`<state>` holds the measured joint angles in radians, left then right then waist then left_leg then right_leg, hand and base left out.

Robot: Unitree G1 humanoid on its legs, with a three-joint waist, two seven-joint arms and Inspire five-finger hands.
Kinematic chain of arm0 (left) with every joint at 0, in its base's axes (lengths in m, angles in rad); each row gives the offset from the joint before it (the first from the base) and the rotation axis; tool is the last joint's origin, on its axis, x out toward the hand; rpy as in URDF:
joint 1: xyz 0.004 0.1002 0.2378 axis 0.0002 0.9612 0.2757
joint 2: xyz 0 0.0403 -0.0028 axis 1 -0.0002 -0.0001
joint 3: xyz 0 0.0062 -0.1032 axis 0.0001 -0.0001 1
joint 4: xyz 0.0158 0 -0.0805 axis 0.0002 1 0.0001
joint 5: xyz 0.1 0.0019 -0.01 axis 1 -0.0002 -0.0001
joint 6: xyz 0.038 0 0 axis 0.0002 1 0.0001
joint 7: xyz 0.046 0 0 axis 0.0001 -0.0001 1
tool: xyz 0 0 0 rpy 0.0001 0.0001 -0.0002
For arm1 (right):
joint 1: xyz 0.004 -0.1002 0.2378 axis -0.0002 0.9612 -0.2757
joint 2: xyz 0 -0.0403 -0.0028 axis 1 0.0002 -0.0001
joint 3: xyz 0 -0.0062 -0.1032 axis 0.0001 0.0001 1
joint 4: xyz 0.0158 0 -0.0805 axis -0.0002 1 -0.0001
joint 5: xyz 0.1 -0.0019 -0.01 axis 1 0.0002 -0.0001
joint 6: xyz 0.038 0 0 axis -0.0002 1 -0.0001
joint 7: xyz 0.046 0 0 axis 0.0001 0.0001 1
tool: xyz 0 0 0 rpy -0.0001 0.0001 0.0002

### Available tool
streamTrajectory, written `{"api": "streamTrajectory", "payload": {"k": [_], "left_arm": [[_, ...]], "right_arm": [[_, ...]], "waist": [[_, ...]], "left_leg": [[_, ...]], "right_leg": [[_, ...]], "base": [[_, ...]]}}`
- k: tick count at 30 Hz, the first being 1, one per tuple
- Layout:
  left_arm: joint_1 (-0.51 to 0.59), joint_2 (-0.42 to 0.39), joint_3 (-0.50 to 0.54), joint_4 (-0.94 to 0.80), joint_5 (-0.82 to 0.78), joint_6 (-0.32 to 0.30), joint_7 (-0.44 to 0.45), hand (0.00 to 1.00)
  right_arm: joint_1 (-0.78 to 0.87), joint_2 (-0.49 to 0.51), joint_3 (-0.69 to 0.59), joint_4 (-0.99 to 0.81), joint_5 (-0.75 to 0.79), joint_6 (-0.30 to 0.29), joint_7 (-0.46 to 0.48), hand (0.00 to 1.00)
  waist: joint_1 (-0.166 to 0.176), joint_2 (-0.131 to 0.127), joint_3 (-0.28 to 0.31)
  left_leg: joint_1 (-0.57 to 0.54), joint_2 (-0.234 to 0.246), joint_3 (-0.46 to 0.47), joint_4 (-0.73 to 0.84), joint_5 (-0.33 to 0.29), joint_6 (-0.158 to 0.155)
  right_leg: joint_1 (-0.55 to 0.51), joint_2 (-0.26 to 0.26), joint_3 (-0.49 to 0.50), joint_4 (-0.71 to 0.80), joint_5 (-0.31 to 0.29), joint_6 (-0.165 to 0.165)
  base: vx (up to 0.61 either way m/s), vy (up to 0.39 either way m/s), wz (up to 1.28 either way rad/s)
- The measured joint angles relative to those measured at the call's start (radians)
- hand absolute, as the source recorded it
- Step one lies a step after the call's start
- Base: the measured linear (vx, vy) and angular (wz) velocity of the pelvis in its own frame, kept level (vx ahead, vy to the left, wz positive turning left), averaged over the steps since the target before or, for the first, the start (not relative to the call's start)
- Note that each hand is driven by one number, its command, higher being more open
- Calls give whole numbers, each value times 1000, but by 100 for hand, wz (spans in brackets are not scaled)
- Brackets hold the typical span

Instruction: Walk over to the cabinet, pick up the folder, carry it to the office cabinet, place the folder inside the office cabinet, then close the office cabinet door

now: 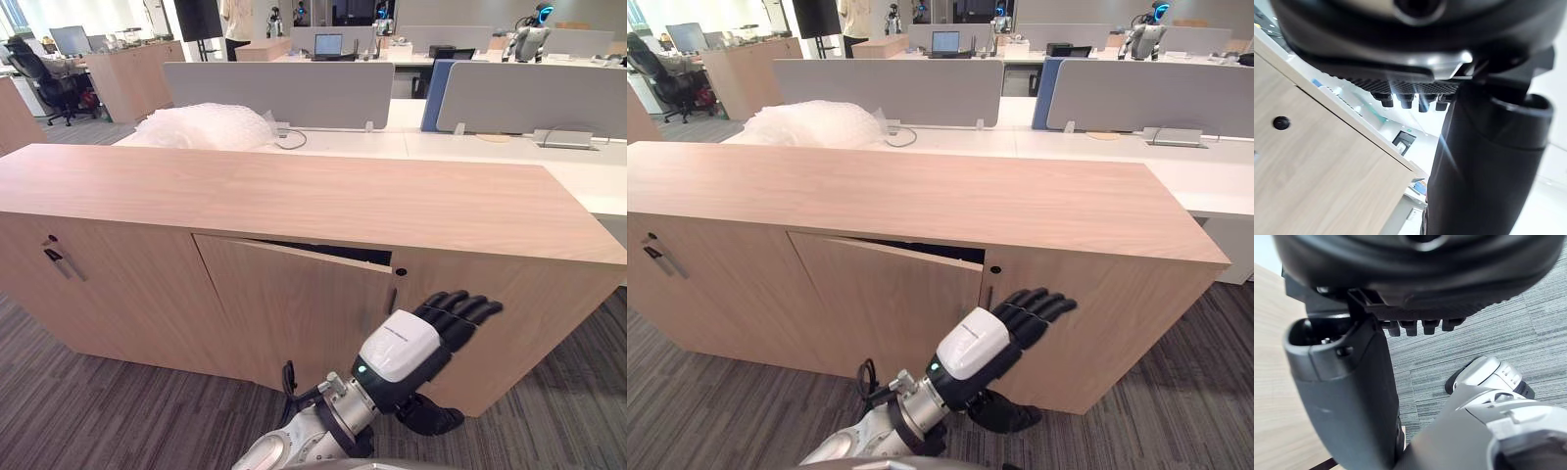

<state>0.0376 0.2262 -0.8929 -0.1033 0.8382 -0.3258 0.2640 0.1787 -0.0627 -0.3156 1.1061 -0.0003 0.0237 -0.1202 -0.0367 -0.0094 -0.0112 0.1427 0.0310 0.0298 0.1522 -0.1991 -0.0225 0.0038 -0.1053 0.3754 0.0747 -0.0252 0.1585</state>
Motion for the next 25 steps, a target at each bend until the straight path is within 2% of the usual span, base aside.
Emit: {"api": "streamTrajectory", "payload": {"k": [6,8,9,10,11,12,13,14,16,19,20,21,25], "left_arm": [[-33,-1,-48,53,2,-15,-14,100],[-28,-1,-51,78,-89,-13,-99,100],[-23,-1,-46,89,-133,-13,-132,100],[-1,0,-26,109,-230,-9,-195,100],[42,0,15,140,-339,2,-248,100],[87,-4,51,174,-410,15,-288,100],[156,-18,115,227,-492,38,-325,100],[186,-27,148,263,-562,58,-342,100],[244,-52,277,399,-742,119,-380,100],[225,-95,602,746,-945,221,-381,100],[219,-94,652,798,-962,233,-373,100],[211,-93,745,885,-986,244,-360,100],[160,-118,996,1115,-1004,262,-295,100]], "right_arm": [[0,8,-21,7,-1,3,-5,100],[-1,8,-18,2,-12,10,-7,100],[-1,9,-18,-2,-20,13,-7,100],[-2,13,-18,-11,-29,16,-13,100],[-7,12,-15,-24,-40,15,-14,100],[-5,13,-12,-27,-40,16,-11,100],[-7,11,-8,-27,-44,21,-4,100],[-9,10,-8,-26,-49,25,1,100],[-20,4,-17,-16,-79,37,11,100],[-65,-23,-66,51,-136,55,52,100],[-66,-23,-77,60,-135,55,52,100],[-68,-26,-97,73,-135,55,52,100],[-79,-42,-124,98,-115,54,51,100]], "waist": [[-9,-7,-7],[-5,-9,-6],[-1,-9,-5],[5,-13,-2],[-1,-10,14],[-8,-12,13],[-9,-11,13],[-9,-11,13],[-5,-9,11],[10,0,14],[11,2,13],[15,9,11],[28,30,19]], "left_leg": [[24,-1,22,-24,18,-5],[45,14,55,-23,16,-9],[54,19,69,-24,13,-13],[71,24,105,-23,7,-21],[96,34,131,-25,-3,-30],[108,44,146,-26,-9,-38],[113,58,157,-27,-14,-46],[110,65,157,-27,-16,-50],[85,84,147,-28,-23,-63],[62,109,69,-45,-17,-80],[62,116,63,-44,-13,-75],[60,125,47,-45,-10,-76],[53,125,0,-48,-6,-71]], "right_leg": [[0,6,21,-7,17,3],[-4,21,39,10,17,2],[-8,23,28,18,12,-10],[-36,1,-67,58,11,-27],[-38,-9,-129,81,17,-26],[-34,1,-135,81,23,-25],[-36,17,-137,77,28,-31],[-37,23,-141,70,30,-35],[-36,33,-162,24,53,-44],[16,52,-220,-112,130,-58],[21,57,-229,-124,133,-59],[26,65,-239,-138,135,-62],[40,65,-258,-158,137,-64]], "base": [[-45,-15,-13],[-26,-10,-36],[-25,-8,-61],[-42,14,-78],[-34,19,-80],[-7,6,-56],[19,-16,-29],[26,-35,-10],[27,-40,9],[77,-46,25],[109,-62,27],[96,-54,17],[110,-34,11]]}}
